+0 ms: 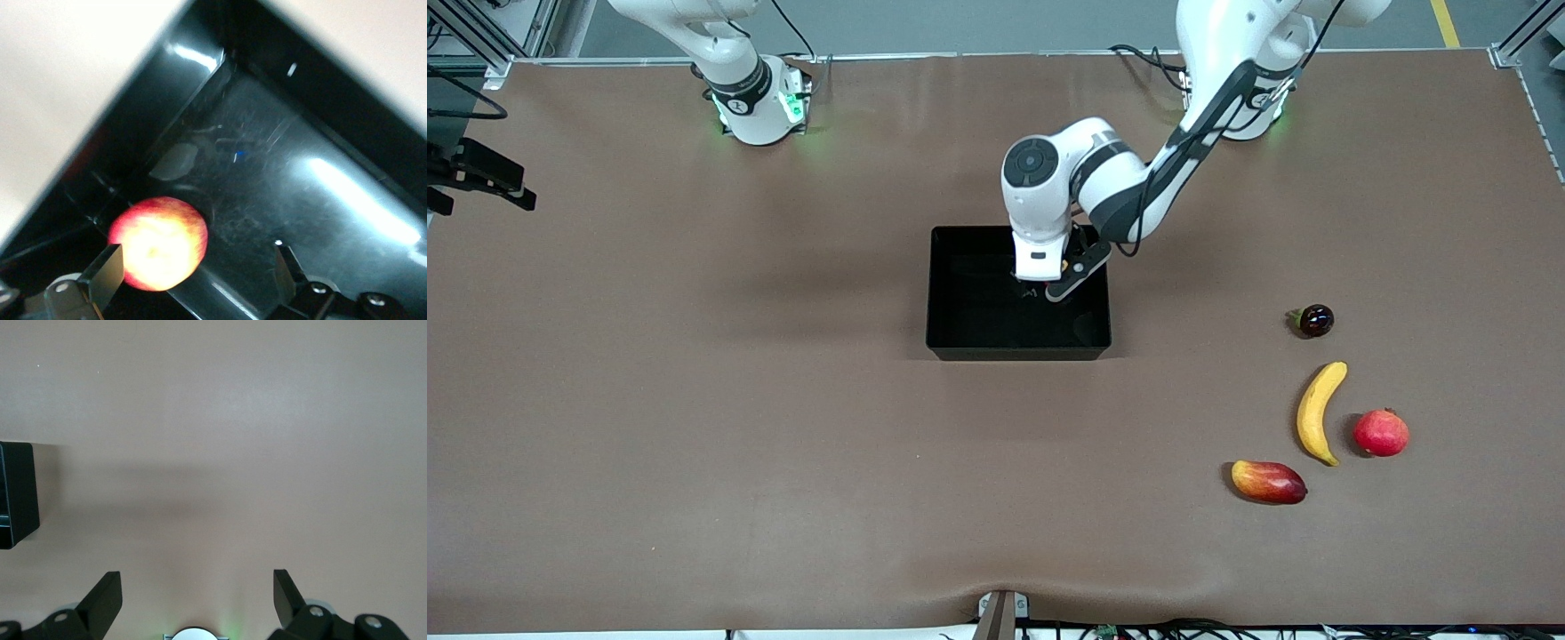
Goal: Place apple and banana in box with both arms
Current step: 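Open the left gripper to drop the apple into the tray, then move the left gripper back over the yellow banana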
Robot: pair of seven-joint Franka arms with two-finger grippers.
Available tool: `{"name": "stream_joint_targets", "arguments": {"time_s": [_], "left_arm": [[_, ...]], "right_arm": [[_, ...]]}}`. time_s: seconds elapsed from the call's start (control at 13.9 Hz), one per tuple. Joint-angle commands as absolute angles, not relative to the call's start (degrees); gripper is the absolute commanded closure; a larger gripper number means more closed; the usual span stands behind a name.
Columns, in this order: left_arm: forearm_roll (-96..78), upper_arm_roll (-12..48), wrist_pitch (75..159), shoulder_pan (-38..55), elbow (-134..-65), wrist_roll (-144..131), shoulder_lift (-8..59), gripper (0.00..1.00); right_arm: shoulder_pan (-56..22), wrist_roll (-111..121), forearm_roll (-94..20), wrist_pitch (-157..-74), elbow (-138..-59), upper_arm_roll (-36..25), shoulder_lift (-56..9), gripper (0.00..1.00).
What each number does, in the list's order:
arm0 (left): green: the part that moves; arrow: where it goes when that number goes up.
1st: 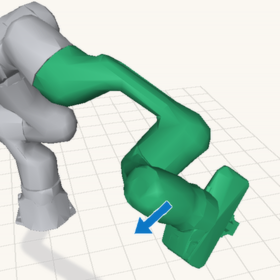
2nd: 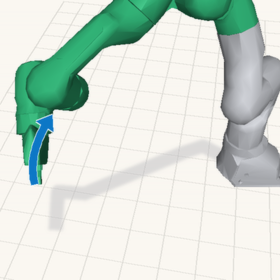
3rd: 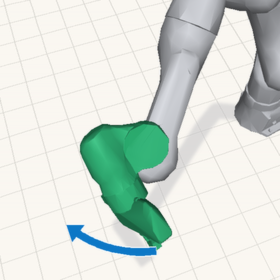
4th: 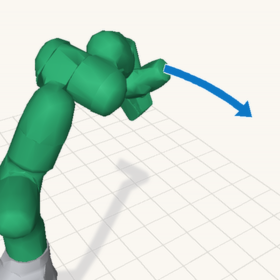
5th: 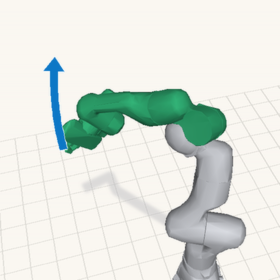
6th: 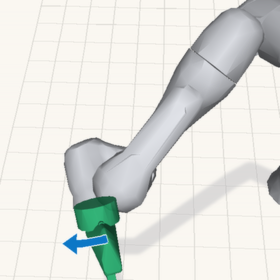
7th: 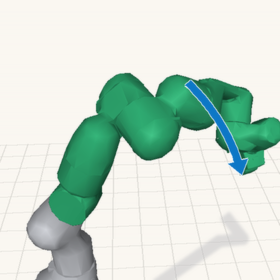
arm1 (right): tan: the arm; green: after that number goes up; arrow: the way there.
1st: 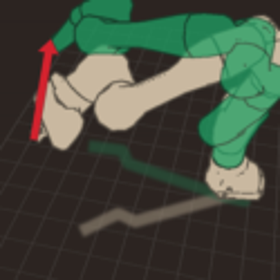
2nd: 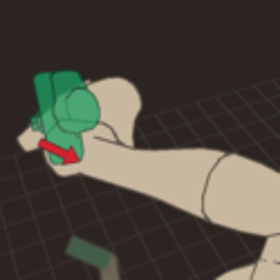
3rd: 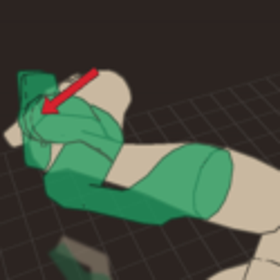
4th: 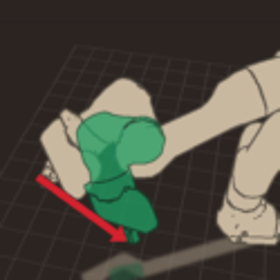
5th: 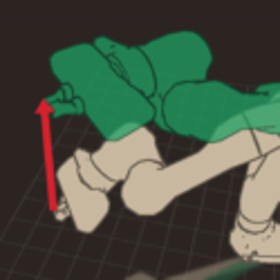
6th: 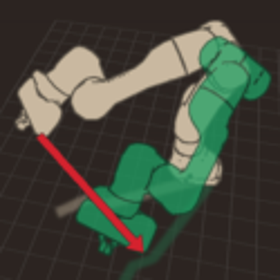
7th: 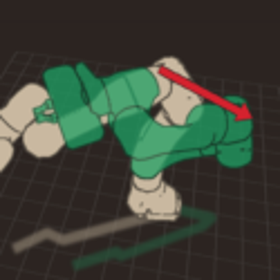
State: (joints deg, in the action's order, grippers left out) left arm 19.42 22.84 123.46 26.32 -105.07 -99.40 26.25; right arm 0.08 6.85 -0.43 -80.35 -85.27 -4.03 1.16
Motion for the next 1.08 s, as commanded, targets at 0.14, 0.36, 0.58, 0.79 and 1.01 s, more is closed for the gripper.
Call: {"name": "stream_joint_targets", "arguments": {"time_s": [0.14,0.36,0.58,0.79,1.01], "left_arm": [[16.27,23.29,112.78,22.25,-97.84,-91.00,22.59,0.00],[13.98,23.29,111.01,15.93,-95.36,-76.61,20.13,0.00],[12.57,23.20,110.92,7.76,-95.45,-59.91,18.90,0.00],[11.95,23.20,110.48,0.90,-96.41,-42.42,19.33,0.00],[12.04,23.12,110.57,-4.55,-96.68,-29.31,21.17,0.00]], "right_arm": [[0.97,7.38,-1.14,-80.77,-86.13,-3.16,2.55,0.00],[0.88,7.38,-1.41,-80.68,-86.13,-3.08,2.55,0.00],[0.79,7.38,-1.32,-80.77,-85.70,-3.08,2.46,0.00],[0.88,7.47,-1.14,-80.77,-85.61,-3.08,2.46,0.00],[1.14,7.38,-0.62,-80.95,-85.61,-3.16,2.46,0.00]]}}
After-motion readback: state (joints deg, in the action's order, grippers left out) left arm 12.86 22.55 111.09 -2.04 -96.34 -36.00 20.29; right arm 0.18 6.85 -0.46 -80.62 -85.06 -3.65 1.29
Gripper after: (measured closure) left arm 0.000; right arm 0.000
